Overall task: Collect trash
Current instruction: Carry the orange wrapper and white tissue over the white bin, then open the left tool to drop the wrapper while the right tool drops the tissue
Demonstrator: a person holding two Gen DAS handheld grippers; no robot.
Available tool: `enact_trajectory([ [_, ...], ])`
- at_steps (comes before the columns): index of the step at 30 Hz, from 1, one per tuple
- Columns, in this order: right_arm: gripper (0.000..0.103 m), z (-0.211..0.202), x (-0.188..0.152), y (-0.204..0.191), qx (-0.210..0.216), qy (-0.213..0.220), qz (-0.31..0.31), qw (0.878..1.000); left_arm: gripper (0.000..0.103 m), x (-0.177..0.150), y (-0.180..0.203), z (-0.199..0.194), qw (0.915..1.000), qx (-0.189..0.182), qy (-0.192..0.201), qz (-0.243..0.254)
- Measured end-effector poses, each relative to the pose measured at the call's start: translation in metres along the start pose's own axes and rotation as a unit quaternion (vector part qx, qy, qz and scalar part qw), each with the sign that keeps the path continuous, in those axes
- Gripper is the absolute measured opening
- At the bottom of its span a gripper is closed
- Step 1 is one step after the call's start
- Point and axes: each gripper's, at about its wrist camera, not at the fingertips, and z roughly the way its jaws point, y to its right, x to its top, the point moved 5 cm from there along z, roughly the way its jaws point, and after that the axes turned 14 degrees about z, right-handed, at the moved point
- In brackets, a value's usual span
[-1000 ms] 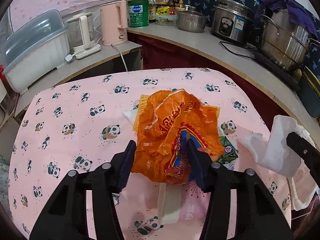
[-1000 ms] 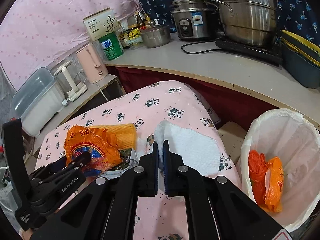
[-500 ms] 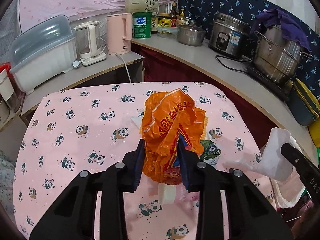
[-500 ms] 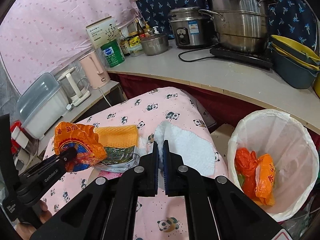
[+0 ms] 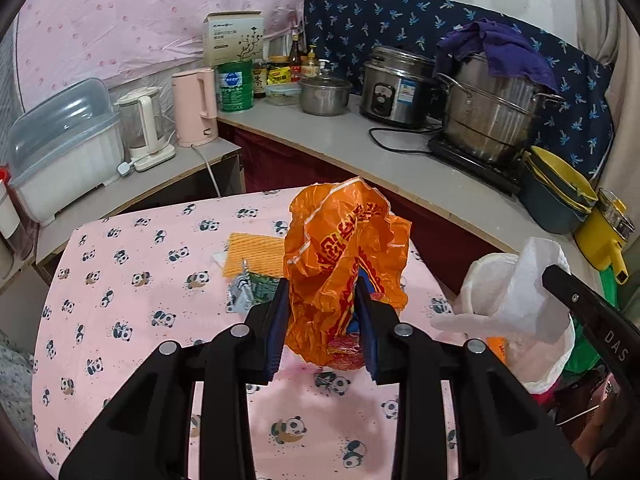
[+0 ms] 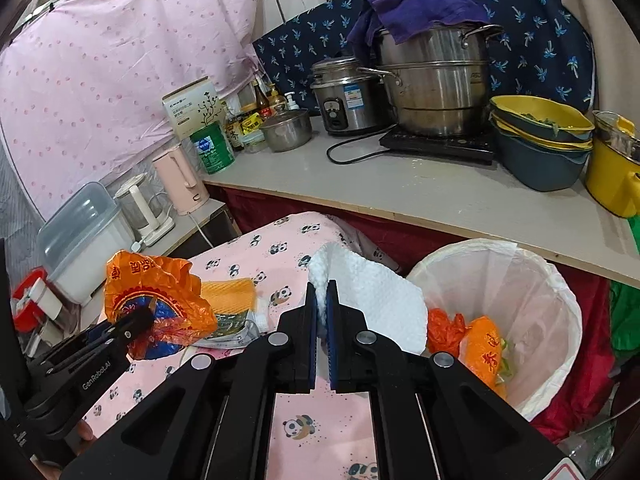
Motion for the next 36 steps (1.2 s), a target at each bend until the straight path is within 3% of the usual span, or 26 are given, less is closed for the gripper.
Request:
enact_trajectory([
  [11,0.005,-0.043,0.022,0.075,-0.041,0.040,0.042,0.997,0.031,0.011,0.091,-0.003,0.9962,-0.070,0.006,0.051],
  [24,0.005,-0.074,0.033,0.154,-0.086,0.072,0.091,0.989,0.032,0.014,0.202,0.020,0.9806,-0.156,-0.014,0.118],
  [32,0.005,-0.079,0.031,0.181,-0.096,0.078,0.113,0.986,0.034,0.007,0.236,0.035,0.9761,-0.164,-0.030,0.140],
  [36,0.005,-0.077,0.030,0.186,-0.097,0.077,0.117,0.985,0.041,0.006,0.241,0.041,0.9762,-0.160,-0.033,0.142],
])
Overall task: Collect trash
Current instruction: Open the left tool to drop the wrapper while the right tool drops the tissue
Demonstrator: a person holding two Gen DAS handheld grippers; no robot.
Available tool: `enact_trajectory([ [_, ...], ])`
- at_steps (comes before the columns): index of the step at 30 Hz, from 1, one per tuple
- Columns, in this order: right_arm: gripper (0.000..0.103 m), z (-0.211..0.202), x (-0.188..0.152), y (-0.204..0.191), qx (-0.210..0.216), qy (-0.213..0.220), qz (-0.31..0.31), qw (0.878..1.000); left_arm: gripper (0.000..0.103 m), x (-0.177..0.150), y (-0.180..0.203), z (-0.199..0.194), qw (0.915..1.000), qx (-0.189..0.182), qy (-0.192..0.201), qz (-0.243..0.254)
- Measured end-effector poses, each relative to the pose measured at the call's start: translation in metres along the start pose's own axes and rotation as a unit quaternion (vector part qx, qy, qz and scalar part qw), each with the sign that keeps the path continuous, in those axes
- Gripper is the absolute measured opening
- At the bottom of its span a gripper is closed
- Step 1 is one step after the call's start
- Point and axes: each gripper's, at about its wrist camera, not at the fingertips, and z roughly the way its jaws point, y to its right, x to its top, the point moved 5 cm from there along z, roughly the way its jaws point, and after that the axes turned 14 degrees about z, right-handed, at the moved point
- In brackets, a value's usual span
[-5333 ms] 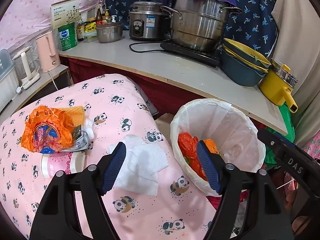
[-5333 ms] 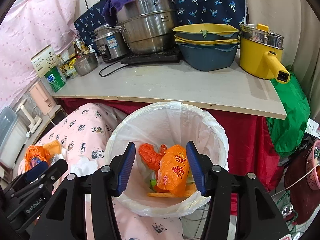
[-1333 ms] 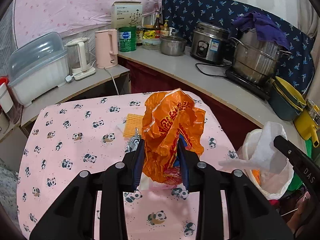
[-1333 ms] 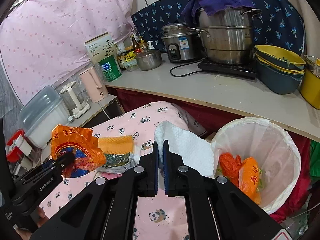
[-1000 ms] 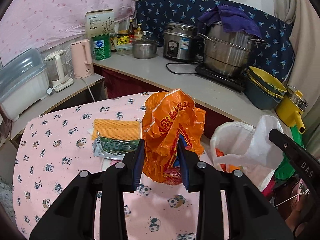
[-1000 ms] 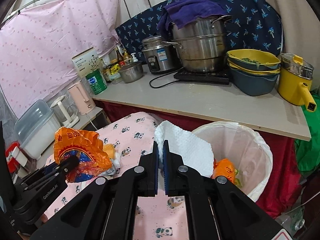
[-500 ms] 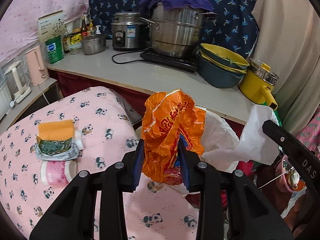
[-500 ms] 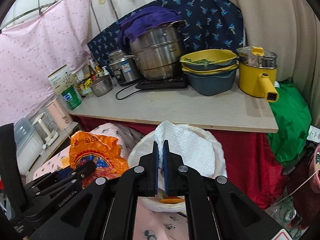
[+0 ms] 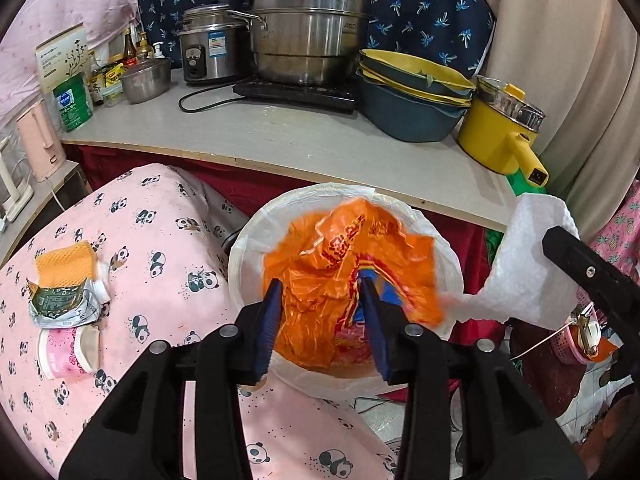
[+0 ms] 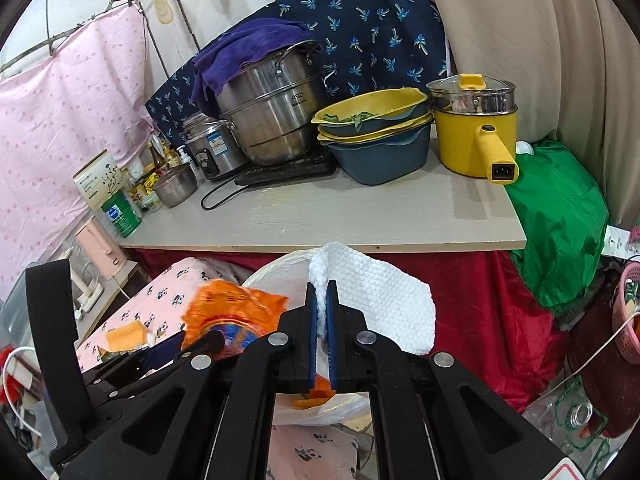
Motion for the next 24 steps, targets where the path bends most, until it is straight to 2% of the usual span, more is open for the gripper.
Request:
enact_trajectory([
  [7,0.005,0.006,-0.001,0.002,-0.002,-0.004,0.001,1.000,0.055,-0.001,-0.010,0.005,0.9998,0.019,-0.002,-0.010],
  [9,0.005,0.006,-0.001,0.000,-0.001,-0.004,-0.002,1.000,0.064,-0.002,-0.017,0.003,0.9995,0.028,0.000,-0.016],
  [11,0.005,0.006,0.001,-0.003,0.001,-0.002,-0.006,1.000,0.069,-0.005,-0.026,-0.001,0.9988,0.044,0.005,-0.022],
  [15,0.005,0.012,0.004,-0.014,0.007,-0.003,-0.015,1.000,0.069,-0.012,-0.043,-0.010,0.9970,0.070,0.006,-0.031],
  [24,0.005,0.042,-0.003,-0.048,0.006,-0.023,-0.051,0.998,0.072,-0.031,-0.087,-0.029,0.9922,0.098,0.009,-0.077],
])
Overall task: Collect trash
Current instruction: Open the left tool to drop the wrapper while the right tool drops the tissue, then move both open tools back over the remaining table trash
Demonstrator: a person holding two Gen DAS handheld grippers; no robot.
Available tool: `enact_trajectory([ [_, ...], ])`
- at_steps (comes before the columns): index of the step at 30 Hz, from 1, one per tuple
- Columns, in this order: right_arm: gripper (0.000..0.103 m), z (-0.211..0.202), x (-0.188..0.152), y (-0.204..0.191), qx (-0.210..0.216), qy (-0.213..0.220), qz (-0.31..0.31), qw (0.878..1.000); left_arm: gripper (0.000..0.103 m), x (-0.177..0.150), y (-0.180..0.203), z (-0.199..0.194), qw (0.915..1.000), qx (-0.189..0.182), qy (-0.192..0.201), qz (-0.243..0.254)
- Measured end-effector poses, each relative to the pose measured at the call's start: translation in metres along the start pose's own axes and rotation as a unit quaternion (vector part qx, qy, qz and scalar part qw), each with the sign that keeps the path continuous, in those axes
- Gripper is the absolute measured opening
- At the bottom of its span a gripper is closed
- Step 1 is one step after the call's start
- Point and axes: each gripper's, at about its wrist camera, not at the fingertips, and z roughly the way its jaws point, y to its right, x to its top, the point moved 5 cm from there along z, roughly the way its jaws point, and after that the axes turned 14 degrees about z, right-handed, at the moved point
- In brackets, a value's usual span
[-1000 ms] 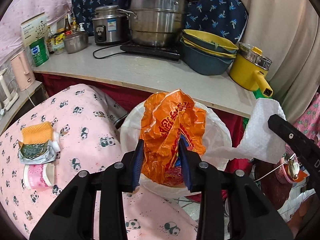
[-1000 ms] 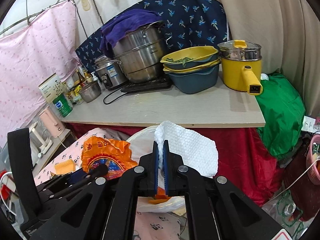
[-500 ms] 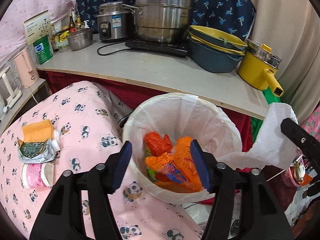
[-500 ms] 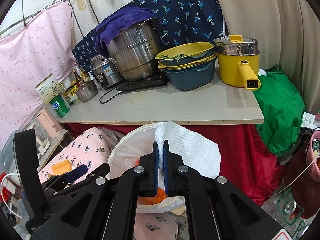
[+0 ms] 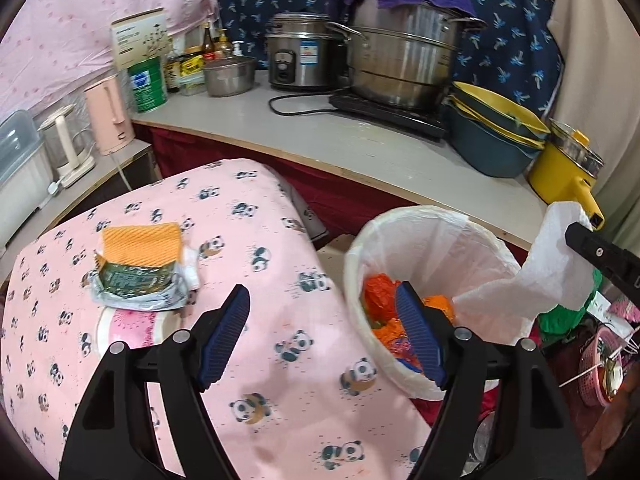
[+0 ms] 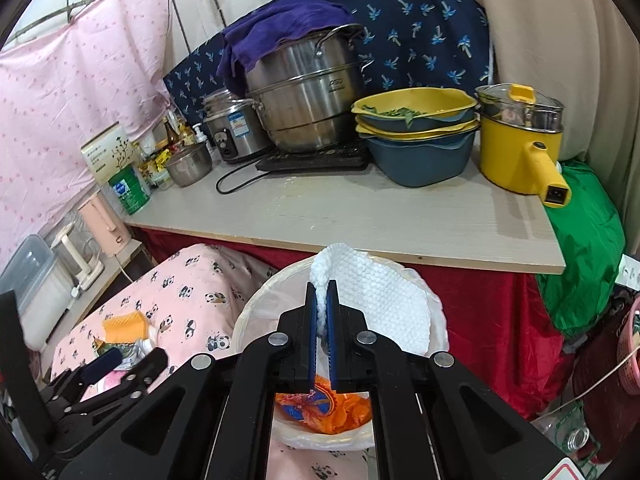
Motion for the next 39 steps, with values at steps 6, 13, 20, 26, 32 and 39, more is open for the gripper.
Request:
enact_trajectory([
  [6,0.008,0.018,-0.007,-0.015,-0.006,-0.015,-0.015,1.000,0.075,-0.011,-0.032,-0.005,0.9994,0.025,-0.002,-0.025],
  [13,0.045,0.018,-0.009,-0.029,-0.011,-0.008,-0.018,1.000,0.082,-0.021,-0.060,-0.011,0.9974,0.049,-0.003,-0.053],
  [20,0.048,0.009,-0.008,-0.046,-0.005,0.003,-0.031,1.000,0.084,-0.030,-0.076,-0.017,0.9960,0.061,-0.006,-0.065],
  [26,0.054,0.007,-0.005,-0.046,-0.010,0.007,-0.034,0.999,0.084,-0.037,-0.088,-0.024,0.9948,0.066,-0.005,-0.077],
  [32,0.055,0.023,-0.009,-0.029,-0.029,-0.019,-0.031,0.999,0.086,-0.043,-0.099,-0.030,0.9937,0.073,-0.005,-0.084],
  [39,0.056,0.025,-0.020,-0.031,-0.025,-0.032,-0.037,0.998,0.088,-0.060,-0.122,-0.029,0.9904,0.084,-0.018,-0.108],
])
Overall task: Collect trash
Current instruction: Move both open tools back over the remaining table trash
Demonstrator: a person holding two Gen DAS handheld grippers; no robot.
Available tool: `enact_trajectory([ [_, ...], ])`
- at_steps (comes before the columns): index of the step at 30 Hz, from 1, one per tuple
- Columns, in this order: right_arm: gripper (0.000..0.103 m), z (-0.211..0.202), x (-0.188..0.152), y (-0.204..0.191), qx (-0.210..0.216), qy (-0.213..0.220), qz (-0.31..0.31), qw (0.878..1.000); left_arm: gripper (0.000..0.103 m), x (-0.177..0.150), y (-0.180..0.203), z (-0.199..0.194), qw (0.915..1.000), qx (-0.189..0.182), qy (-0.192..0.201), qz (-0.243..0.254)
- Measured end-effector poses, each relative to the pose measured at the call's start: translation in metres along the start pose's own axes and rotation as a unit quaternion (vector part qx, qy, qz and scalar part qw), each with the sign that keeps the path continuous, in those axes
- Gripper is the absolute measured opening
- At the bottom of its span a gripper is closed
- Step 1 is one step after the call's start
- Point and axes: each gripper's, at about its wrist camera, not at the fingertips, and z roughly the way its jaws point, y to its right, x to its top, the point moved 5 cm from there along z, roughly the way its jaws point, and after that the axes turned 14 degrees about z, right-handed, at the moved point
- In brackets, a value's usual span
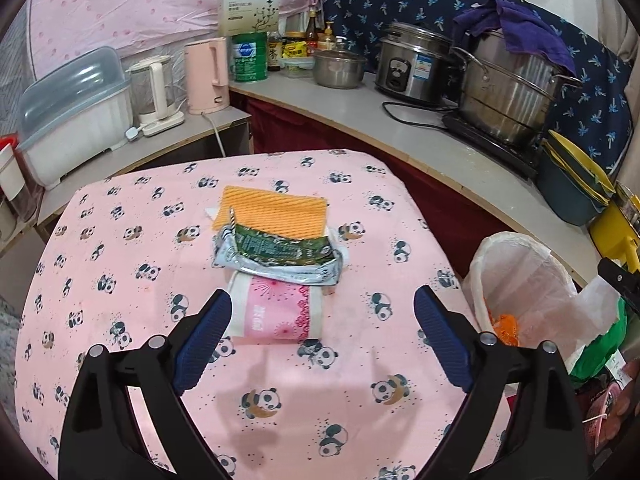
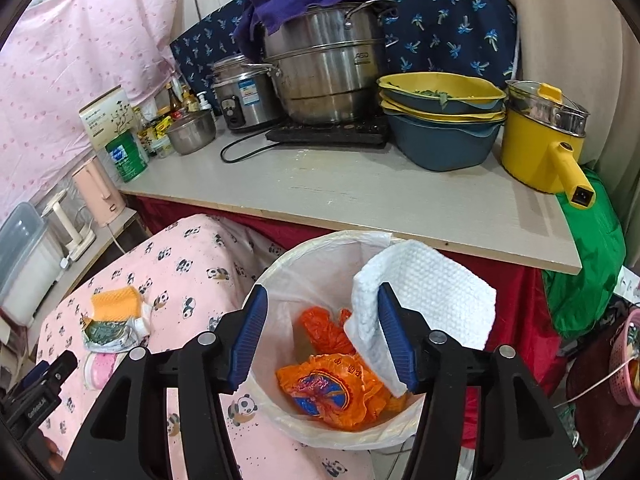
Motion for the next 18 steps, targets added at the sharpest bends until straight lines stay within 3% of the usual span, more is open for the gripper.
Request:
enact_trajectory([
  [4,0.063,0.007,-0.001,-0.007,0.002,-0.005,-0.006,1.000,0.088,-0.007,-0.013,0.000,0.9999,0.006,-0.005,-0.011],
  [10,0.063,0.038,-0.026,0.002,-0.007,-0.062,-0.001,0.998,0.088,-0.014,-0.028,0.000,0.9996,0.013,-0.009,-0.023],
  [18,0.064,0.020,-0.047,-0.013,0.009,-0.062,-0.013,0.998,0.090,-0.027,-0.050,0.004,0.9989,0.022,-0.020,-0.036],
])
